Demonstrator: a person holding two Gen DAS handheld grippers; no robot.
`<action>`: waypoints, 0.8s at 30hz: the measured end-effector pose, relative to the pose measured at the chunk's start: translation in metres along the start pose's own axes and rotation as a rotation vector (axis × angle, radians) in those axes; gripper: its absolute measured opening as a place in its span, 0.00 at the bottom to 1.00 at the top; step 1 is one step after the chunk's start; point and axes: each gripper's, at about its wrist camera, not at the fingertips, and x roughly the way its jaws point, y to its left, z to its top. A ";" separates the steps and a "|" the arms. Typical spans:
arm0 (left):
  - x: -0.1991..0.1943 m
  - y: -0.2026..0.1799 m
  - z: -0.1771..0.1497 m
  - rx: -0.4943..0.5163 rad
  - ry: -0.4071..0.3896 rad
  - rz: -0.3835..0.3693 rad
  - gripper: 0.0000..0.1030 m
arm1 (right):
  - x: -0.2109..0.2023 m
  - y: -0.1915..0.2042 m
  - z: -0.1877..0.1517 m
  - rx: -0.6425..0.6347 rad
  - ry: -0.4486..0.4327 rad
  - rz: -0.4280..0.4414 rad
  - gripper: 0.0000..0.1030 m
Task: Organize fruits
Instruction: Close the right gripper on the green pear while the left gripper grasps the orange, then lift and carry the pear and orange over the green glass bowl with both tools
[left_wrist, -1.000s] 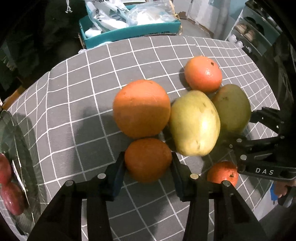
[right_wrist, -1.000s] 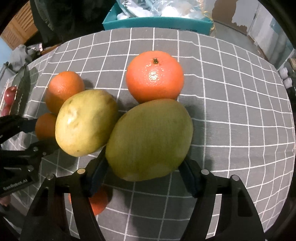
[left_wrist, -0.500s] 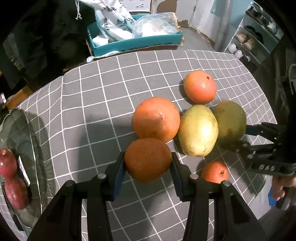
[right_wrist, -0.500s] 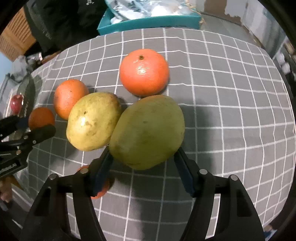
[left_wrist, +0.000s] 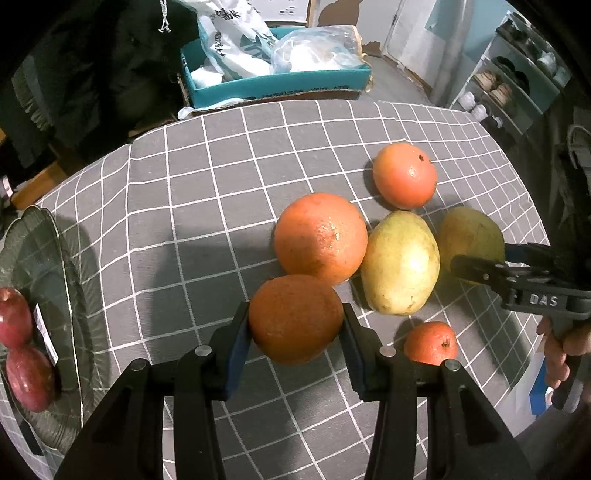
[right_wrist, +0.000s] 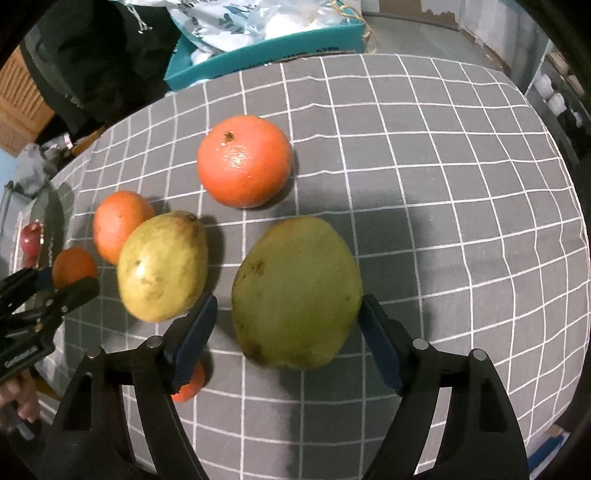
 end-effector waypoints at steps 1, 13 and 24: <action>0.001 0.000 0.000 0.000 0.002 0.001 0.45 | 0.003 0.000 0.001 0.000 0.003 -0.002 0.77; 0.001 0.004 0.000 -0.012 0.001 -0.002 0.45 | 0.011 0.012 -0.002 -0.073 -0.024 -0.088 0.67; -0.029 0.006 0.004 -0.028 -0.066 0.002 0.45 | -0.023 0.021 -0.007 -0.096 -0.136 -0.150 0.67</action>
